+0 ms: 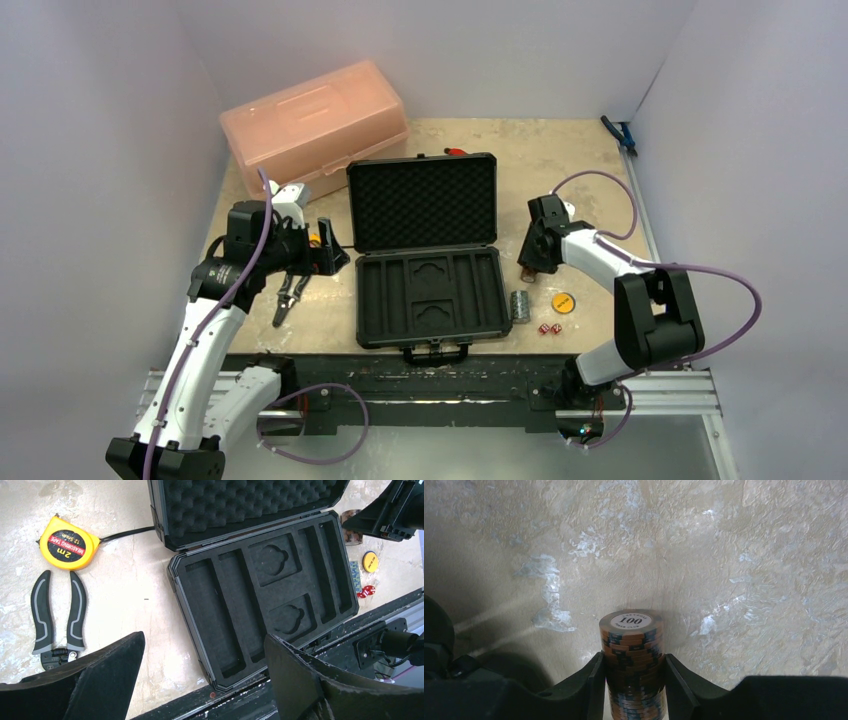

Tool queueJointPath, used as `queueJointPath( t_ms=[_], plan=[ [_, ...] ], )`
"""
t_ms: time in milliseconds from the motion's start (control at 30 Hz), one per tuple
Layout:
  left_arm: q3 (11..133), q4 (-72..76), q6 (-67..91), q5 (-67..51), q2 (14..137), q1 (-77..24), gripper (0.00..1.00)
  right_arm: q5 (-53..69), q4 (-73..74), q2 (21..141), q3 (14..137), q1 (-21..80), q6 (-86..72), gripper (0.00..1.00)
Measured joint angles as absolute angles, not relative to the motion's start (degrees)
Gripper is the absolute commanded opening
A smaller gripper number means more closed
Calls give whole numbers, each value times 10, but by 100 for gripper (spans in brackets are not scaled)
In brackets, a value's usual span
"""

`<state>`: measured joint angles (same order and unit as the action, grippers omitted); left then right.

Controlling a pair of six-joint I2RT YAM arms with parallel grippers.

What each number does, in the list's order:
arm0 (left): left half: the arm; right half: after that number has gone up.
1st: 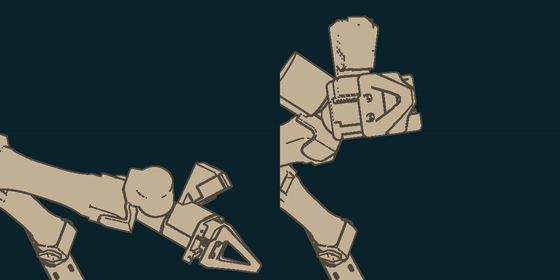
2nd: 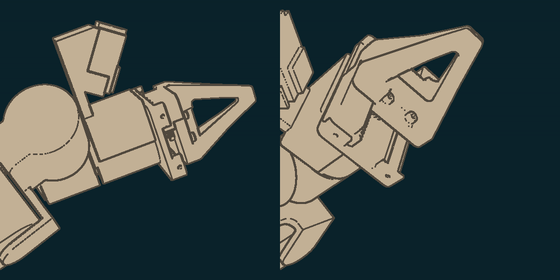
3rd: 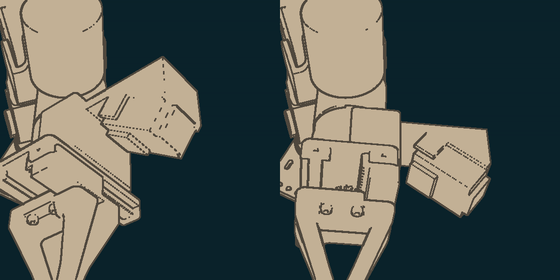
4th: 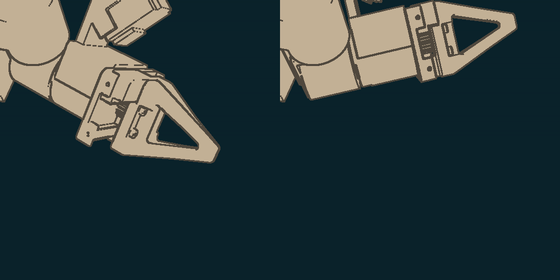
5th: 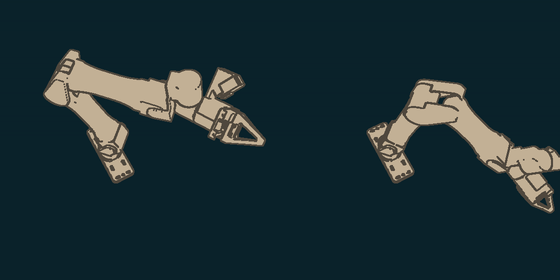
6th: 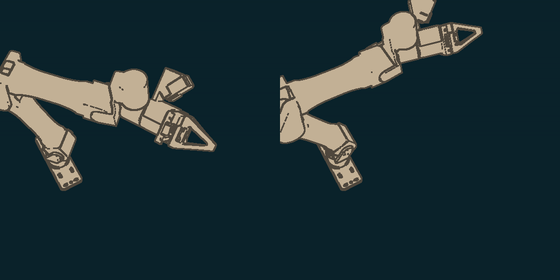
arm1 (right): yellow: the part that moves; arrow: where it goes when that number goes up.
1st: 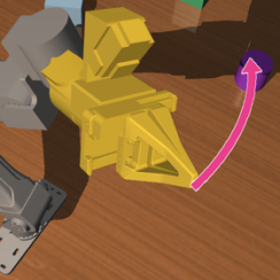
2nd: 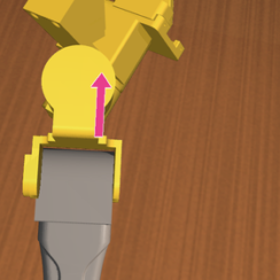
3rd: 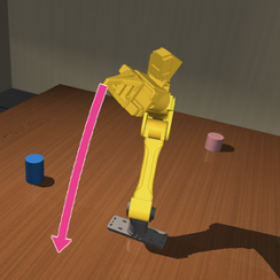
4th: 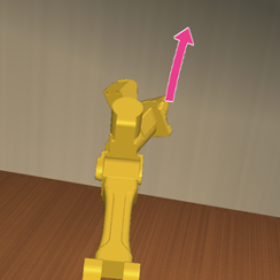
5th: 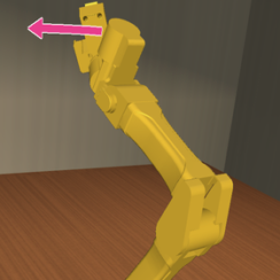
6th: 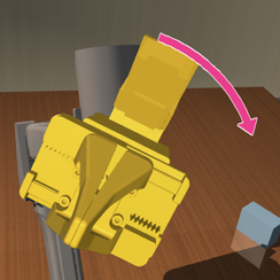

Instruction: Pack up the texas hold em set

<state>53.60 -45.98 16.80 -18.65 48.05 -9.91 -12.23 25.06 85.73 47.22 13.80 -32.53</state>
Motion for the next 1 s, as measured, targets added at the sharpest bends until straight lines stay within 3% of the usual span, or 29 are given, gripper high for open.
queueJointPath(
  t_ms=[733, 1000],
  plan=[
    [536, -460, 167, -187, 481, -99, 88, -63, 351, 740, 592, 161, -267, 0],
    [536, -460, 167, -187, 481, -99, 87, -24, 374, 739, 599, 245, -257, 0]
  ],
)
